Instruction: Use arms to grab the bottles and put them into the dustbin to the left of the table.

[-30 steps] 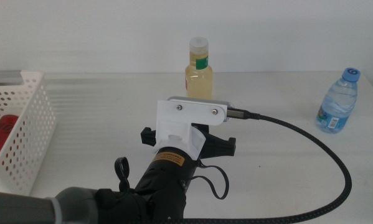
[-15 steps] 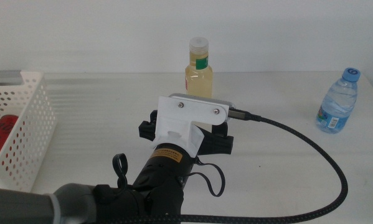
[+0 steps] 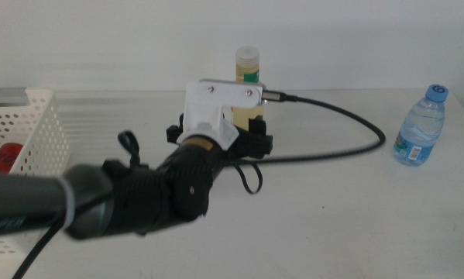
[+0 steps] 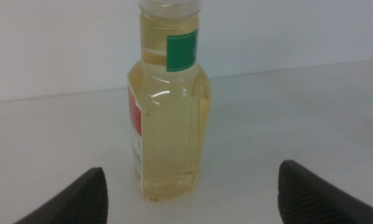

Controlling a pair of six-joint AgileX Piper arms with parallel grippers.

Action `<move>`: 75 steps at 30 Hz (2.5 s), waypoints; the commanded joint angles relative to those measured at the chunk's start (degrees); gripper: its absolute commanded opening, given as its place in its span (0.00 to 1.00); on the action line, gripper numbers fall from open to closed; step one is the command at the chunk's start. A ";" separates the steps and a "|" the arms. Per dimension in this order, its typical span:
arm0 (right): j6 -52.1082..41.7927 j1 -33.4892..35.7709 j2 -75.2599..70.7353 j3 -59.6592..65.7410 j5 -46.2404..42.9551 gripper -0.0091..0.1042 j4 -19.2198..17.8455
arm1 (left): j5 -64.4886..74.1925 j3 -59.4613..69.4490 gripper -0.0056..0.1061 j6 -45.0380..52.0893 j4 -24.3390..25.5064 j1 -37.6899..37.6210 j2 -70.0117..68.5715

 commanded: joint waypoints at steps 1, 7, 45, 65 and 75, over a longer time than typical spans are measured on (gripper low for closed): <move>-0.49 -0.33 -1.63 -0.48 -4.42 0.68 -0.32 | 0.07 -3.75 0.86 -2.40 5.26 2.17 -0.31; -0.49 -0.33 -1.63 -0.48 -4.42 0.68 -0.32 | -0.31 -7.91 0.86 -9.35 15.83 5.65 5.19; -0.49 -0.33 -1.63 -0.48 -4.42 0.68 -0.32 | -13.63 -29.41 0.85 -16.13 24.21 9.30 29.48; -0.49 -0.33 -1.63 -0.48 -4.42 0.68 -0.32 | -12.14 -17.27 0.01 -7.28 18.55 7.87 15.16; -0.49 -0.33 -1.63 -0.48 -4.37 0.68 -0.32 | 4.67 -7.85 0.01 4.20 14.16 7.87 -8.10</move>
